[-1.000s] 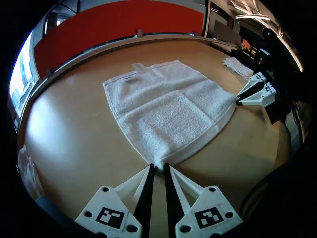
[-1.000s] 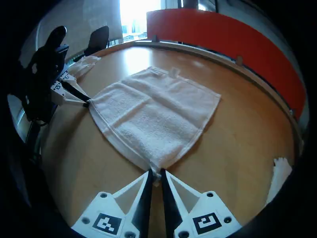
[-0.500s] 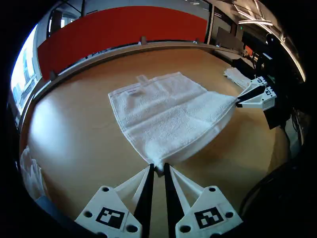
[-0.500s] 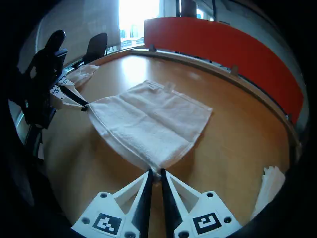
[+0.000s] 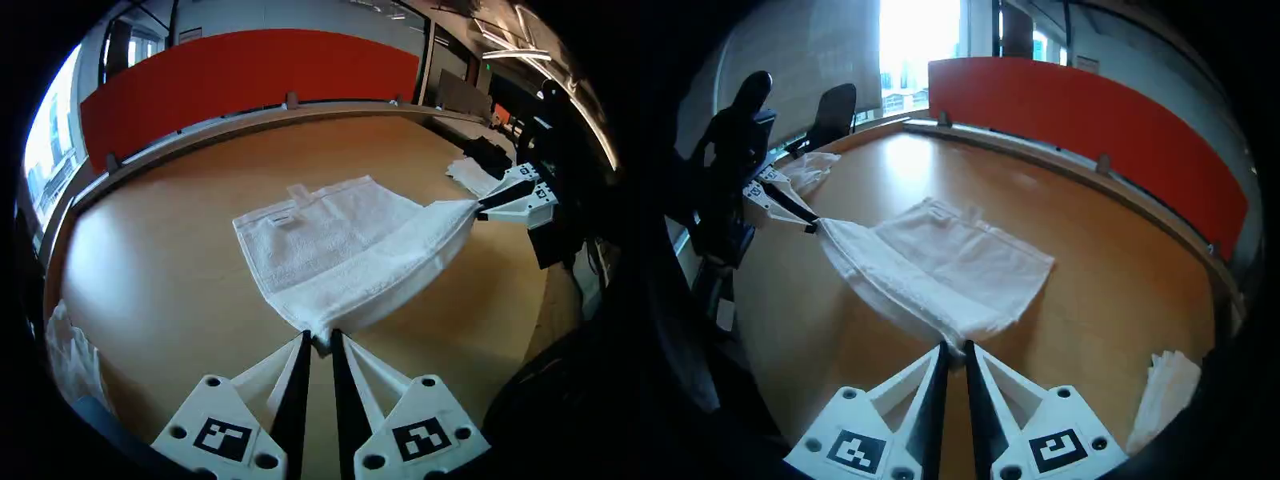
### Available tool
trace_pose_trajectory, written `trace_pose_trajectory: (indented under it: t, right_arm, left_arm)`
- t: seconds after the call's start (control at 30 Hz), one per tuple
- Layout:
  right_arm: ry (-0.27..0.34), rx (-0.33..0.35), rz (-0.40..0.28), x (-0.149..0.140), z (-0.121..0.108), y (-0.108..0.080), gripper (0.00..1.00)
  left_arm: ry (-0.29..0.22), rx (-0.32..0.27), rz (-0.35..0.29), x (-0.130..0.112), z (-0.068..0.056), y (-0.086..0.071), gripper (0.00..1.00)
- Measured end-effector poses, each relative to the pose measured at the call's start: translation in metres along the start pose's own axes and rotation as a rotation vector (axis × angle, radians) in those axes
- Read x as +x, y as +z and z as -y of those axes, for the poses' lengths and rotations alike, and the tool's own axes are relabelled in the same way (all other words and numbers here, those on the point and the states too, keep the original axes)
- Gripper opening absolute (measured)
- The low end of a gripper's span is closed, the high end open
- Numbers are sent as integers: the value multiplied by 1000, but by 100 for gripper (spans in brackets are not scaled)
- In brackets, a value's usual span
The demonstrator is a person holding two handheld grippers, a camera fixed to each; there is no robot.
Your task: Fold towel
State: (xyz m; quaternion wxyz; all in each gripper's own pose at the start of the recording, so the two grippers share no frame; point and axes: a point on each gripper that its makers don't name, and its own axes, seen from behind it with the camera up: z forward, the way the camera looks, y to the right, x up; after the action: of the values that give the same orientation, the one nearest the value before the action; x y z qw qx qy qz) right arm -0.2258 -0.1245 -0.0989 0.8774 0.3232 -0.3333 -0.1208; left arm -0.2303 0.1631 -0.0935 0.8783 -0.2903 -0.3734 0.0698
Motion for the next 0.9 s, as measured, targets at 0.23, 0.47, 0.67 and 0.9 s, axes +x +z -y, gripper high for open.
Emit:
trace_pose_trajectory:
  t: [0.23, 0.47, 0.67, 0.9]
  right_arm:
    - [-7, 0, -11, 11, -2, -9, 15]
    - [2, 11, -13, 19, 0, -19, 15]
    - [5, 11, -25, 28, 0, -27, 15]
    - [-8, 14, -24, 33, 0, -34, 15]
  left_arm:
    - [-6, 3, -14, 12, -2, -11, 18]
    - [-8, 8, -24, 23, -1, -21, 18]
    - [-20, 10, -28, 31, -2, -30, 18]
    - [-24, 9, -34, 37, -4, -39, 18]
